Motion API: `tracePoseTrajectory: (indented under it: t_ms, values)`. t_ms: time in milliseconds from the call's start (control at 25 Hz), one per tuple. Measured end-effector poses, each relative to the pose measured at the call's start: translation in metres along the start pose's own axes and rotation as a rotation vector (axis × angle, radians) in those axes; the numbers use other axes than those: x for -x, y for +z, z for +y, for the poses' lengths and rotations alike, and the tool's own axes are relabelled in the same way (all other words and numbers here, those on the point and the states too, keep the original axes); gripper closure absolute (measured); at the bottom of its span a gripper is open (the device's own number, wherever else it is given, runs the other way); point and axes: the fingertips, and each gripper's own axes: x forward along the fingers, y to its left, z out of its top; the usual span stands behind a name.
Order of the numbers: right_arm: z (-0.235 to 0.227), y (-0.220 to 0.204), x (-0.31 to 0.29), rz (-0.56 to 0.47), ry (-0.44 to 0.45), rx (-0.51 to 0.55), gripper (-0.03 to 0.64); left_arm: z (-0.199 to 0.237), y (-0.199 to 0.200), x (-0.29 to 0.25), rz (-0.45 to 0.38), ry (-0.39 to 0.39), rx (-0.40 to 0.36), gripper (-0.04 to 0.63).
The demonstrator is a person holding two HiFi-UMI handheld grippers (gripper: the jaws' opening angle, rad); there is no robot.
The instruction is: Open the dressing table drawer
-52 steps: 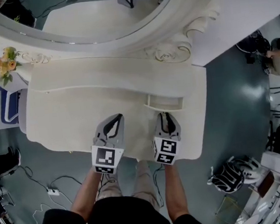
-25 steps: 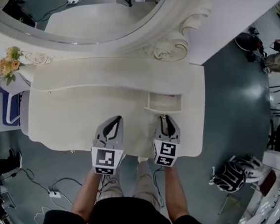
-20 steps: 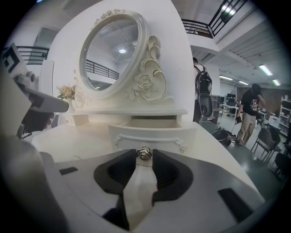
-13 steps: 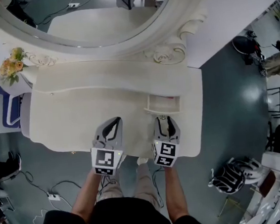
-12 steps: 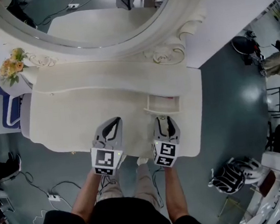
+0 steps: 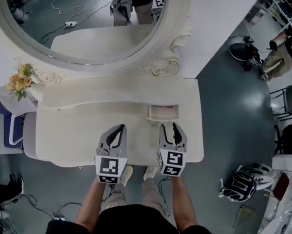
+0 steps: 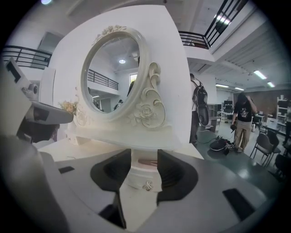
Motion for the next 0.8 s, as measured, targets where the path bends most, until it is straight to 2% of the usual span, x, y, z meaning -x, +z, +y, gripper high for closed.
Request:
tracePoseTrajectory:
  t_ms: [320, 800]
  values:
    - [0.009, 0.072, 0.038, -0.122, -0.028, 0.015, 0.446, 0.003, 0.051, 0.026, -0.091, -0.032, -0.031, 0.592]
    - [0.041, 0.118, 0.095, -0.201, -0.053, 0.037, 0.501, 0.002, 0.091, 0.076, -0.182, -0.084, -0.087, 0.592]
